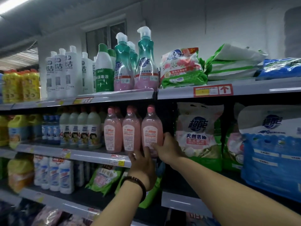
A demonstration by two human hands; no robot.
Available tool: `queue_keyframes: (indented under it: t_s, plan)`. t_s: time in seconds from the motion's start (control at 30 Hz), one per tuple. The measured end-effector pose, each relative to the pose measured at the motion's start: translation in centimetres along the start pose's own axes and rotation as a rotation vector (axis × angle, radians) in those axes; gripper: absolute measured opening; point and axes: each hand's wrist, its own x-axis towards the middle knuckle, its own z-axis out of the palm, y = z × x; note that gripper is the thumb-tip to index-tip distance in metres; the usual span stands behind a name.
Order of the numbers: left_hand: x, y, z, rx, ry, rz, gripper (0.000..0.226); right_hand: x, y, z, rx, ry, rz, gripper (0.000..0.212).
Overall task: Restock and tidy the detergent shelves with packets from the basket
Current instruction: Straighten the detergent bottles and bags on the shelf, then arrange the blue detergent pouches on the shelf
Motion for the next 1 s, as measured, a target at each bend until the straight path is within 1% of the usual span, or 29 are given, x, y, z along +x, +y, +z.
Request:
queue_keyframes:
  t_s: [0.07,0.17,0.23,0.33,0.47,0.57,0.63,0.7,0.73,0.77,0.83,0.87,0.93,0.97,1.0]
  plan:
    - [0.3,0.2,0.4,0.115,-0.003,0.027,0.064,0.0,-0.4,0.2,-0.035,-0.015,0.003,0.041]
    - [0.1,0.0,0.9,0.229,0.040,0.065,0.068,-0.2,-0.6,0.2,-0.096,-0.021,-0.014,0.041]
    - [0.2,-0.2,1.3,0.231,0.049,0.091,0.071,-0.5,-0.7,0.3,-0.128,-0.030,-0.019,0.042]
    - [0.3,0.0,1.2,0.204,0.046,0.069,0.071,-0.5,-0.8,0.0,-0.153,-0.082,-0.010,0.040]
    - [0.2,0.7,0.4,0.224,-0.029,0.024,0.071,-1.0,-0.4,-1.2,-0.207,-0.140,-0.006,0.038]
    - [-0.3,0.7,-0.1,0.241,-0.071,0.011,0.061,-1.8,-0.4,-2.7,-0.295,-0.180,-0.011,0.044]
    - [-0.5,0.4,-0.5,0.144,-0.085,-0.015,0.057,-2.8,-0.3,-4.3,-0.355,-0.226,-0.014,0.051]
    - [-0.4,-0.2,-0.8,-0.120,-0.072,-0.094,0.054,-3.8,0.1,-6.2,-0.384,-0.264,-0.029,0.055]
    - [-0.6,-0.3,-1.1,-0.278,-0.037,-0.151,0.049,-4.4,0.5,-7.4,-0.388,-0.266,-0.038,0.053]
    - [-0.9,-0.2,-1.2,-0.416,0.036,-0.196,0.039,-5.0,1.1,-8.7,-0.388,-0.258,-0.046,0.049]
    - [-2.0,1.2,-1.2,-0.599,0.205,-0.222,0.020,-6.2,2.5,-11.6,-0.371,-0.216,-0.041,0.036]
    - [-2.7,2.5,-1.3,-0.640,0.265,-0.202,0.018,-6.7,3.3,-13.0,-0.352,-0.182,-0.020,0.028]
    - [-4.0,6.2,-1.4,-0.587,0.348,-0.111,0.029,-7.9,5.0,-15.9,-0.335,-0.093,0.015,0.018]
    - [-4.6,8.4,-1.5,-0.547,0.372,-0.047,0.035,-8.5,5.8,-17.2,-0.348,-0.042,0.027,0.016]
    - [-5.0,10.7,-1.6,-0.549,0.358,0.022,0.036,-9.1,6.6,-18.5,-0.370,0.009,0.044,0.015]
